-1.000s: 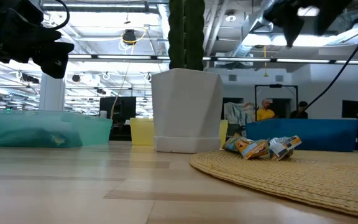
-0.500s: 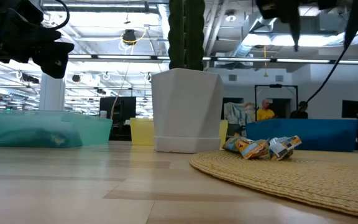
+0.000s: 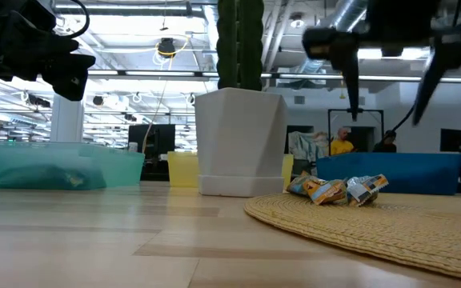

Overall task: Pick and place Granola Bars by type
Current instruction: Put the orange granola bar into the blue bin

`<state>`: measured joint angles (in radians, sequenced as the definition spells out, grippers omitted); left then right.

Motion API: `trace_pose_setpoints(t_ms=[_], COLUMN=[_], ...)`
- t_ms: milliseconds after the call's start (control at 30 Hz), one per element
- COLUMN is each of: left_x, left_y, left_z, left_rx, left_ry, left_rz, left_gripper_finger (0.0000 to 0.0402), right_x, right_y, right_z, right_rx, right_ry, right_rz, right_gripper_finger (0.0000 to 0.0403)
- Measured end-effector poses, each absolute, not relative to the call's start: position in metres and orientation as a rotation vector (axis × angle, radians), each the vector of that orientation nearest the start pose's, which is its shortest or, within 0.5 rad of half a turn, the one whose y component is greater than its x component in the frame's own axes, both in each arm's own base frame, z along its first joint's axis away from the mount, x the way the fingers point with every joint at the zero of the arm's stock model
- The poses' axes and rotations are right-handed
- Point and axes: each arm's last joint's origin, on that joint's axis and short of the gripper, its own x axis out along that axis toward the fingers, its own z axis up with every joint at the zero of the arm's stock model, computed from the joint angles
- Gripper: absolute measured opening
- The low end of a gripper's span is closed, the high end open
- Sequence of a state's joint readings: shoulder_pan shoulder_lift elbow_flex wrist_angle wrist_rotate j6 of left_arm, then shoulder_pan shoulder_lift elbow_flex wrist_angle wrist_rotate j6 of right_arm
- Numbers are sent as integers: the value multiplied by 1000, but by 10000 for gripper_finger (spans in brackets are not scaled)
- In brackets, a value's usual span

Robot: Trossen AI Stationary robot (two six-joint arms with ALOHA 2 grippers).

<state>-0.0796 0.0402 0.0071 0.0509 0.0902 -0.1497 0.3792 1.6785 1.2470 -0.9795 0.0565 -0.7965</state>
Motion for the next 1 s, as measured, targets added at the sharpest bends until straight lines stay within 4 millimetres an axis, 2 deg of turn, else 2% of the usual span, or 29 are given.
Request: trace_pose_setpoints(t_ms=[200, 367, 867, 1000], left_x=[99, 99, 99, 99], left_y=[-11, -11, -11, -11], left_z=[168, 168, 168, 168], left_rx=[-149, -149, -149, -149], left_ry=[-6, -6, -6, -6], left_rz=[-171, -171, -171, -171], left_gripper_finger=[144, 144, 144, 144], right_x=[286, 283, 280, 283], right_y=[100, 89, 68, 67], right_z=[192, 175, 139, 134], right_rx=[-969, -971, -948, -945], right_ry=[1234, 1251, 1233, 1244], right_rz=[776, 733, 650, 648], right_gripper_finger=[249, 249, 249, 237])
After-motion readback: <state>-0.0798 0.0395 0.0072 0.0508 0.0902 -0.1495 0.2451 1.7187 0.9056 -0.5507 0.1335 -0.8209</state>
